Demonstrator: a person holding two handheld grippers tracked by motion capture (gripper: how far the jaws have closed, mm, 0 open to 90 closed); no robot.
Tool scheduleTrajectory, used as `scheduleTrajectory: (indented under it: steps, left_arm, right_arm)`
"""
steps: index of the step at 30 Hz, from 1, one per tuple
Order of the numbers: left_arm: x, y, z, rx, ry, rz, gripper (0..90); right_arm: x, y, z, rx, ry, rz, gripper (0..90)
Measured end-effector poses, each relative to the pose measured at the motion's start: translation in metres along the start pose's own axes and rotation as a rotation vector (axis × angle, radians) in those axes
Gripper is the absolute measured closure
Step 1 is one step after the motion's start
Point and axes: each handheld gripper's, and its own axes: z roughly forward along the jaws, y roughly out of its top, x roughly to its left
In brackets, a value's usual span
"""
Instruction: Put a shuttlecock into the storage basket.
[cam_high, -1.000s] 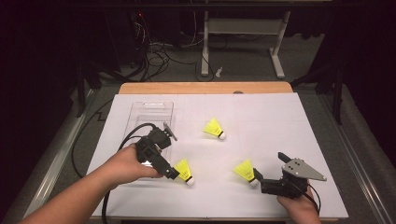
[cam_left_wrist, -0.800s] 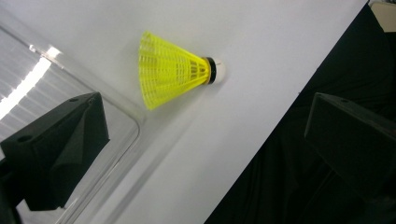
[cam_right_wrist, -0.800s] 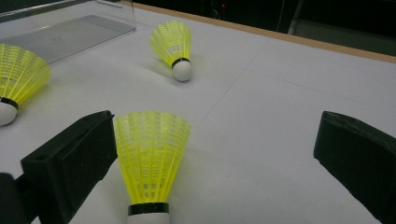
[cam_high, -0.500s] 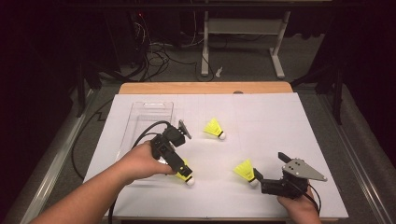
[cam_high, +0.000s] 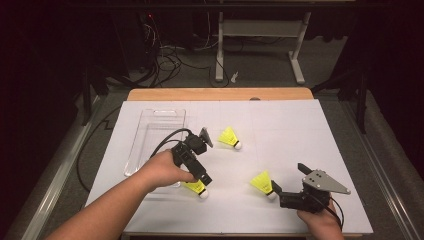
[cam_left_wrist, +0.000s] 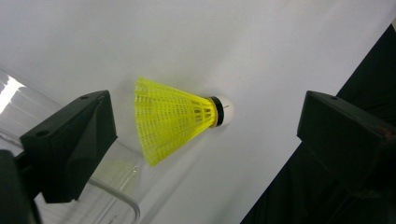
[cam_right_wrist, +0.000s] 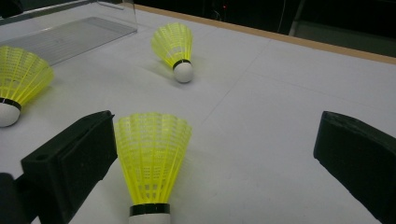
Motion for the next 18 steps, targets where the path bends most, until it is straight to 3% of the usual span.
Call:
scheduleTrajectory:
  steps: [7,14,18]
  left_arm:
    - [0.001,0.004,0.009,0.014,0.003,-0.011,16.9]
    - [0.005,0.005,0.013,0.032,0.01,-0.014,32.9]
    - [0.006,0.005,0.014,0.033,0.014,-0.025,34.7]
  right_arm:
    - [0.0,0.0,0.0,-0.001,0.001,-0.002,0.1]
    - [0.0,0.0,0.0,-0.002,0.002,-0.003,0.1]
    - [0.0,0.0,-0.001,-0.003,0.003,-0.001,0.1]
